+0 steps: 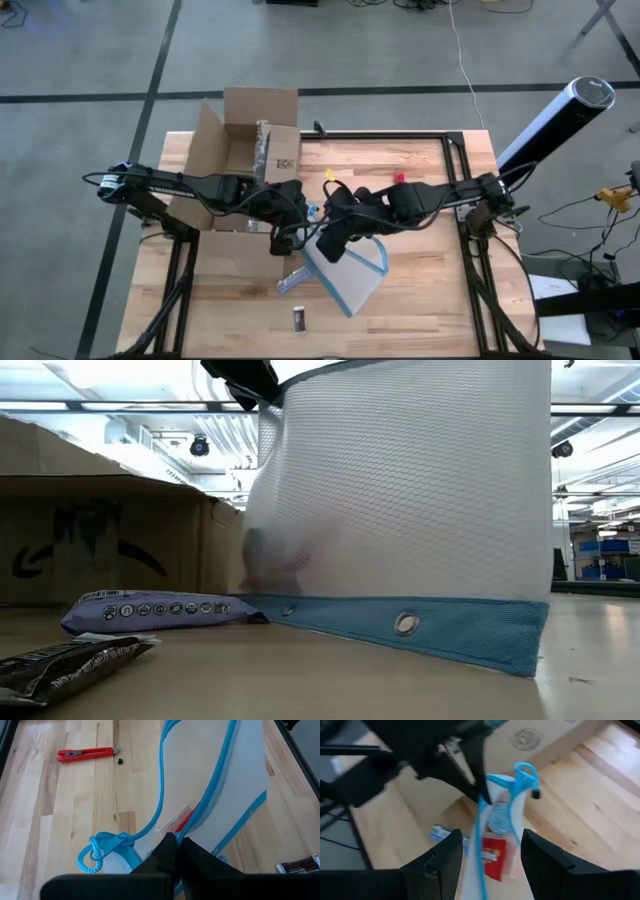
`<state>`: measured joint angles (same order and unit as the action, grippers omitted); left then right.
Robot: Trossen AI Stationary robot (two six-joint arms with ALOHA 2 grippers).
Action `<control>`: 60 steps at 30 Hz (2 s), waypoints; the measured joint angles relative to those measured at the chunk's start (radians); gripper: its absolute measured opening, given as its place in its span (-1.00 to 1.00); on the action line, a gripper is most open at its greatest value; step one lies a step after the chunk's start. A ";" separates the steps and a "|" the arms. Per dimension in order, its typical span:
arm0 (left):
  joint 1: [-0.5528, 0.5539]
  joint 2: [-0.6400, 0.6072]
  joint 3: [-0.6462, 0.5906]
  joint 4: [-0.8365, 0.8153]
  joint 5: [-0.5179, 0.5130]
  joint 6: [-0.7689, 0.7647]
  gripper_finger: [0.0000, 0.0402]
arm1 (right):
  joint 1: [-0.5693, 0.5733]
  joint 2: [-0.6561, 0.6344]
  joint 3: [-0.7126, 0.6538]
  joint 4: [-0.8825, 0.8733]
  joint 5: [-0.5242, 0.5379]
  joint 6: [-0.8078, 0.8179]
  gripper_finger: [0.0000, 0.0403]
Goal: Unpack boxes
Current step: Put the purple chocolate bar into the blue transparent zip bag
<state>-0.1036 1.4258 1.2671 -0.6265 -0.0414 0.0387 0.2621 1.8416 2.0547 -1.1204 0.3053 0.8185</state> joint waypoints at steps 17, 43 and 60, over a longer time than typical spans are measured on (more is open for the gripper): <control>0.000 -0.001 0.000 0.007 -0.002 -0.007 -1.00 | 0.165 -0.301 -0.575 0.403 0.033 0.215 -0.36; 0.001 0.001 0.000 0.067 -0.005 -0.032 -1.00 | -0.313 -0.648 -1.047 0.751 -0.205 -0.279 -0.08; 0.006 0.002 0.000 0.076 -0.057 -0.075 -1.00 | -0.499 -0.499 -0.887 0.661 -0.523 -0.480 -0.08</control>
<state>-0.0973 1.4281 1.2671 -0.5510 -0.0986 -0.0359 -0.2371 1.3426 1.1677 -0.4596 -0.2173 0.3389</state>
